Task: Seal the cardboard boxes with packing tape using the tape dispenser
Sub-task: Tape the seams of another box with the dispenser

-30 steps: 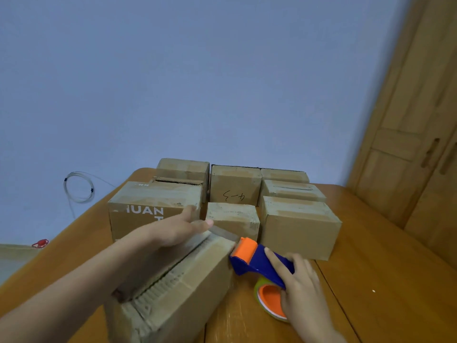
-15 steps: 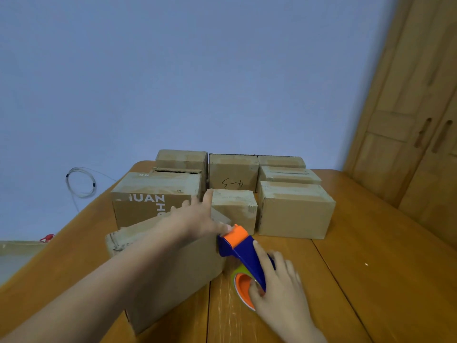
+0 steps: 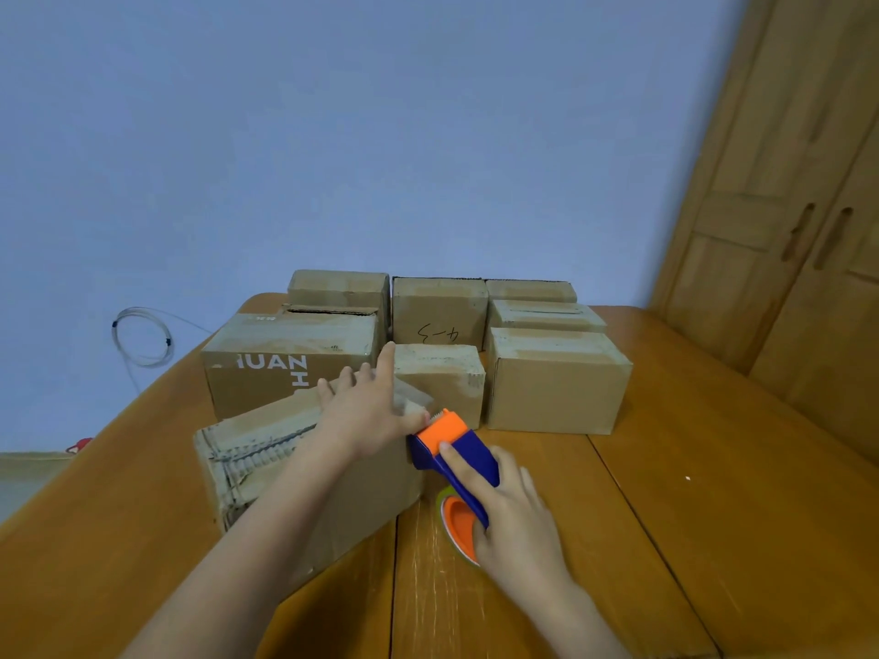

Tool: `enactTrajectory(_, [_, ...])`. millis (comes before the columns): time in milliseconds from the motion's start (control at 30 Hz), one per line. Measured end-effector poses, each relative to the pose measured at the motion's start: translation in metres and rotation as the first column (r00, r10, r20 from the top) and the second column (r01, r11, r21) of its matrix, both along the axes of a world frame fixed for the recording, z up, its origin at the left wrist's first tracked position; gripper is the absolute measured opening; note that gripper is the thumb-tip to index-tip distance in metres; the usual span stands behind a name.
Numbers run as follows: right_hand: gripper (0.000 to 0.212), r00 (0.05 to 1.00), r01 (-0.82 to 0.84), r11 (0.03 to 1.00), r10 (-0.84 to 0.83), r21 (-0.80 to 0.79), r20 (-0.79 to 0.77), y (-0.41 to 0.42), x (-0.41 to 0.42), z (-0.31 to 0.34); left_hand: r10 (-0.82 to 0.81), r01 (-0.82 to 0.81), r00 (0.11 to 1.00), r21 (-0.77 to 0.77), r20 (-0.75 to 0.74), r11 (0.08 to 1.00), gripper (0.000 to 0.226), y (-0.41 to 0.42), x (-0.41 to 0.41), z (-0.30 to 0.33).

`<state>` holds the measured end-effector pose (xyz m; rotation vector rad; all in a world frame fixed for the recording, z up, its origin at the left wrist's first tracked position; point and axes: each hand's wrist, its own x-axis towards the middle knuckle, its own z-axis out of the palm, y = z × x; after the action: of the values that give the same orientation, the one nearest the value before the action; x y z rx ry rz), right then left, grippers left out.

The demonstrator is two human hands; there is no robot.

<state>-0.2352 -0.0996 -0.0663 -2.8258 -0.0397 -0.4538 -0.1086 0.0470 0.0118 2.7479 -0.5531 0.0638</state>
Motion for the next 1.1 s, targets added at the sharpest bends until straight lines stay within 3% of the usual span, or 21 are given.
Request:
enactTrajectory(567, [0.078,0.972,0.008,0.983,-0.051,-0.183,-0.23,0.0,-0.015,0.024,-0.011,0.012,1.0,0.099,-0.009,0.995,0.091,-0.001,-0.003,0.003])
enactTrajectory(867, [0.068,0.95,-0.036,0.986,-0.016,-0.163,-0.311,0.002,-0.003,0.049,-0.025,0.021,0.999,0.16,0.029,0.987,0.092,0.0,-0.003,-0.001])
enactTrajectory(967, [0.067,0.938,-0.058,0.973,-0.023,-0.222,-0.347,0.004,0.002,0.065,-0.022,0.016,0.999,0.212,0.026,0.977,0.103,-0.002,0.0,-0.004])
enactTrajectory(1100, [0.064,0.919,-0.083,0.945,-0.05,-0.316,-0.392,0.015,0.012,0.081,-0.014,0.006,0.999,0.238,0.032,0.971,0.099,-0.004,0.002,-0.007])
